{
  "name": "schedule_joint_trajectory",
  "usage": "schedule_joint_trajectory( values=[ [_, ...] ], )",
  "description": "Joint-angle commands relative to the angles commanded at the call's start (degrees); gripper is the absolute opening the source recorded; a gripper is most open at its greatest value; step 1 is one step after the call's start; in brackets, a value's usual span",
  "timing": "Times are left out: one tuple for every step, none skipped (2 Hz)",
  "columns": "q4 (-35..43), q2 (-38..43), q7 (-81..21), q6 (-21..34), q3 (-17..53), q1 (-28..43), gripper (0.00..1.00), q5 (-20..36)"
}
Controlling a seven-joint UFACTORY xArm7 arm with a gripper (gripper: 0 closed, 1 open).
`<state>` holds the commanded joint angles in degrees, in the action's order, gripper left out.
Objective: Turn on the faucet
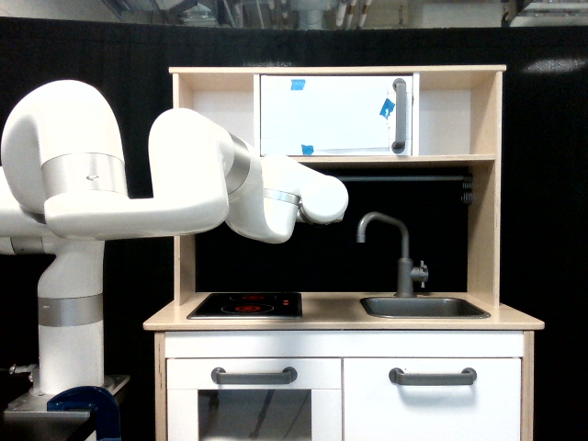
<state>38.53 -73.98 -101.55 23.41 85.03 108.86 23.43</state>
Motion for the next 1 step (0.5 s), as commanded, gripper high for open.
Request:
schedule_joint_trajectory(
  values=[
    [6.3,-3.6,-0.5,-5.9,4.7,12.4,1.0,-3.5]
  ],
)
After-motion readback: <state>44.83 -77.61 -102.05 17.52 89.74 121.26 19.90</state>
